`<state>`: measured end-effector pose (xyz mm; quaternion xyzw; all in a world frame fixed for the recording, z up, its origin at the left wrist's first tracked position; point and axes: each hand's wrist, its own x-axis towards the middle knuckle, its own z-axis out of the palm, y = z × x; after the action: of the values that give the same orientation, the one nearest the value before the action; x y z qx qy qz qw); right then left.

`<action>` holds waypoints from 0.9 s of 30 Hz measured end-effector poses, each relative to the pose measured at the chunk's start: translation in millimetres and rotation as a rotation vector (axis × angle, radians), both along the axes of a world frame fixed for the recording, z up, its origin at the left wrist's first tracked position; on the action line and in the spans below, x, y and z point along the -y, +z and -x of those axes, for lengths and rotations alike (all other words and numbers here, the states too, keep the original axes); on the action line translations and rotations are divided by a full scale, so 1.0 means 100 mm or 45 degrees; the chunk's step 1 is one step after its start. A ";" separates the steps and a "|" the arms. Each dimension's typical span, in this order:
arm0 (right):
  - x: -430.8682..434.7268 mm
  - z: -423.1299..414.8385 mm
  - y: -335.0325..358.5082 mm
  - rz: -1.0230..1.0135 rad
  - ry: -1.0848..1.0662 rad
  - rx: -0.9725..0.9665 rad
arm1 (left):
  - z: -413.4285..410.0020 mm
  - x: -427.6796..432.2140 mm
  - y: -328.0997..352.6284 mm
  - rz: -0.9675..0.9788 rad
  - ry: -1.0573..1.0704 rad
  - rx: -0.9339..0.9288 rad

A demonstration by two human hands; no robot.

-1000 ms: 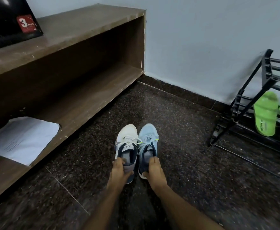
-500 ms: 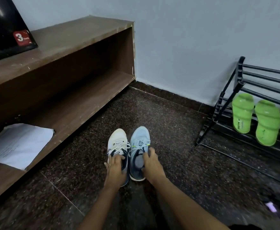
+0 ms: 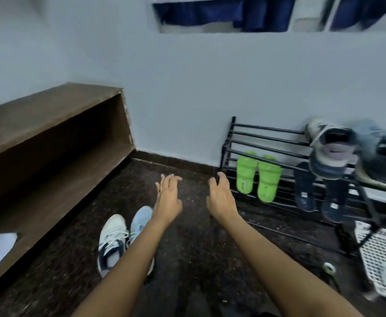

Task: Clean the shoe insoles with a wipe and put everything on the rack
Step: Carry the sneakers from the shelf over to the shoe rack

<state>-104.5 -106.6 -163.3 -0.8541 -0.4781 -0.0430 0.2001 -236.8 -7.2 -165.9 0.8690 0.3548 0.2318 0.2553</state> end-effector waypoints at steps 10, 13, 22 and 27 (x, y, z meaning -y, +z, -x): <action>1.20 -1.26 0.68 -0.199 -0.346 0.181 | -1.51 1.02 0.92 -0.305 -0.511 0.114; 1.51 -1.61 0.78 -0.271 -0.417 0.203 | -1.89 1.29 1.03 -0.370 -0.598 0.110; 2.31 -2.48 0.93 -0.240 -0.792 0.296 | -2.79 1.84 1.13 -0.410 -0.661 -0.107; 2.53 -2.81 0.92 -0.002 -0.884 0.078 | -3.12 2.00 1.12 -0.333 -0.685 -0.205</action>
<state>176.2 -359.3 -71.6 -0.9639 -0.1648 -0.1346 0.1598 75.0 -207.1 -54.2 0.9728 0.0983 0.1300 0.1645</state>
